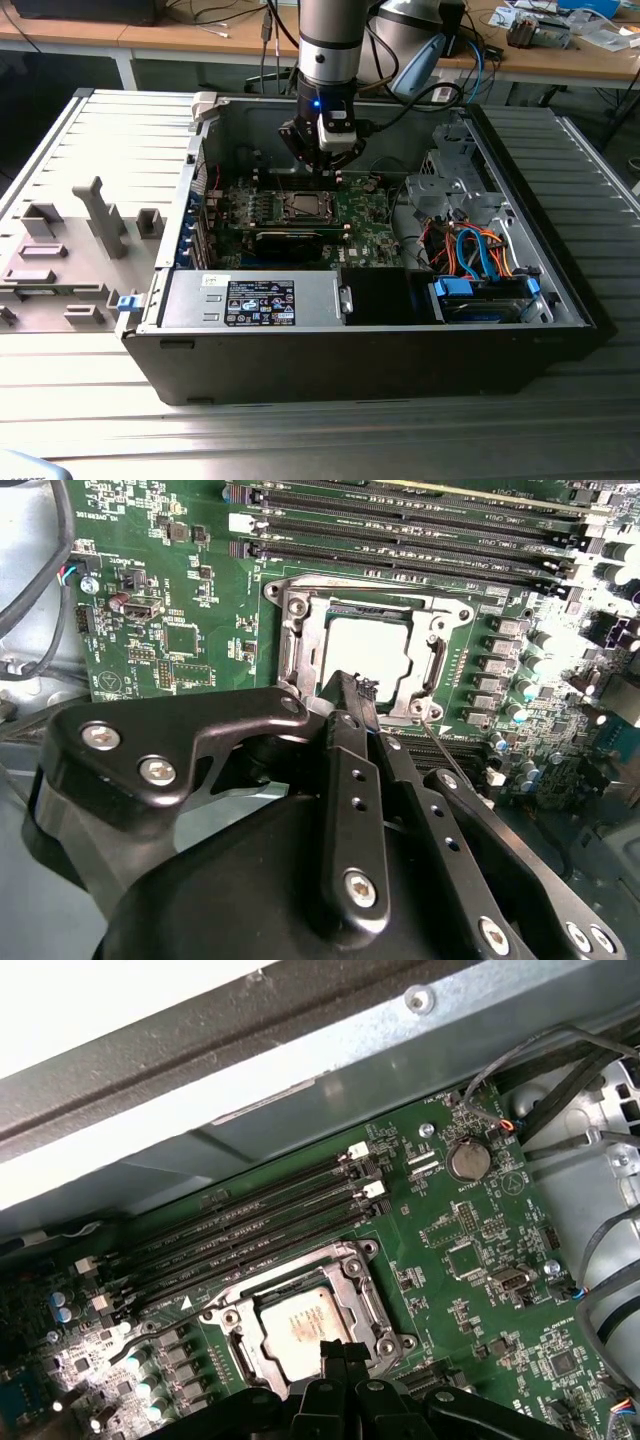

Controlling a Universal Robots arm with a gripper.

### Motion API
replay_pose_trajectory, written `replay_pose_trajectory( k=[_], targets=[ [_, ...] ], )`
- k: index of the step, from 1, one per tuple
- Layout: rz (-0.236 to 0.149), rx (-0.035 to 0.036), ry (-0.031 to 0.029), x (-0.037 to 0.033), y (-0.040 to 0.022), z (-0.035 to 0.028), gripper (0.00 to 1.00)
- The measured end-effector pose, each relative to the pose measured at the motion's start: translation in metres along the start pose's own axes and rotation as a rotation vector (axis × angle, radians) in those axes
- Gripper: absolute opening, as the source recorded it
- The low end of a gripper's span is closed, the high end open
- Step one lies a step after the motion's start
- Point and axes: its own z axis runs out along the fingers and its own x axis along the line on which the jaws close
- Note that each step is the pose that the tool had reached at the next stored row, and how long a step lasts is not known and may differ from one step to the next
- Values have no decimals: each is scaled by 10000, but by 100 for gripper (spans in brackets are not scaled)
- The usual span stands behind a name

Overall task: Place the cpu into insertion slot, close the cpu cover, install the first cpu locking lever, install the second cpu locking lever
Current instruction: 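Install the first cpu locking lever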

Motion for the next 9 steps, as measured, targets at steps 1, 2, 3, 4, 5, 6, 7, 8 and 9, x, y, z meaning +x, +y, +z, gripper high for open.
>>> replay_pose_trajectory(
  k=[1, 2, 3, 4, 5, 6, 7, 8, 9],
  targets=[
    [-15, 0, -1, 0, 0, 0, 11],
    [-26, 0, 0, 0, 0, 0, 11],
    [-40, 0, -1, 0, 0, 0, 11],
    [-56, -1, -2, 0, 0, 0, 11],
    [-66, 0, -2, 0, 0, 0, 11],
    [-79, -1, -3, 0, 0, 0, 11],
    [-94, -1, -2, 0, 0, 0, 11],
    [-104, 0, -3, 0, 0, 0, 11],
    [-113, 0, -3, 0, 0, 0, 11]
  ],
)
